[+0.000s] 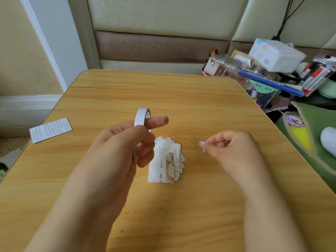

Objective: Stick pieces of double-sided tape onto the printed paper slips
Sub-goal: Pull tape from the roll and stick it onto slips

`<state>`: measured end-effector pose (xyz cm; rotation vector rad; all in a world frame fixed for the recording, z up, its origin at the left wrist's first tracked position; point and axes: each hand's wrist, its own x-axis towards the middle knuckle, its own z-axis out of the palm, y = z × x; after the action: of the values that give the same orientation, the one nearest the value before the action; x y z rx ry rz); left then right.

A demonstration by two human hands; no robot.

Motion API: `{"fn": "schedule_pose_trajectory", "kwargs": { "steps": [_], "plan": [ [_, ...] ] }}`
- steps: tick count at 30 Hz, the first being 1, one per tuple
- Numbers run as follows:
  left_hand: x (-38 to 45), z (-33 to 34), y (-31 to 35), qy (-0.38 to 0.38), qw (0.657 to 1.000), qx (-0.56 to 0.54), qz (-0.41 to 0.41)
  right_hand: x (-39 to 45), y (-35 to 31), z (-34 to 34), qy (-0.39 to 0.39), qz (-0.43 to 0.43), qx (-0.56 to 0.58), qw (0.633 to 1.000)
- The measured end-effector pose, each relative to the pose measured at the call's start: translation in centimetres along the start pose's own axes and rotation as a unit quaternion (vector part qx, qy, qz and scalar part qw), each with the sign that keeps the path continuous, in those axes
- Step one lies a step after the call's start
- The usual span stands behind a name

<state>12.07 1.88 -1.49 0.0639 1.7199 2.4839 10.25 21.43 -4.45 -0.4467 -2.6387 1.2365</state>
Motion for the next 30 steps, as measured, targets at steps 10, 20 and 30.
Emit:
{"fn": "schedule_pose_trajectory", "kwargs": {
  "steps": [10, 20, 30],
  "plan": [
    [0.4, 0.0, -0.1, -0.038, 0.999, -0.025, -0.018, -0.7, -1.5, -0.2, 0.024, -0.130, 0.045, 0.990],
    [0.5, 0.2, -0.4, -0.057, 0.998, 0.000, -0.020, -2.5, -3.9, 0.2, -0.093, -0.255, 0.141, 0.952],
    [-0.1, 0.4, -0.1, -0.055, 0.995, 0.060, -0.058, -2.8, -4.1, 0.4, -0.135, -0.263, 0.170, 0.940]
  ]
}}
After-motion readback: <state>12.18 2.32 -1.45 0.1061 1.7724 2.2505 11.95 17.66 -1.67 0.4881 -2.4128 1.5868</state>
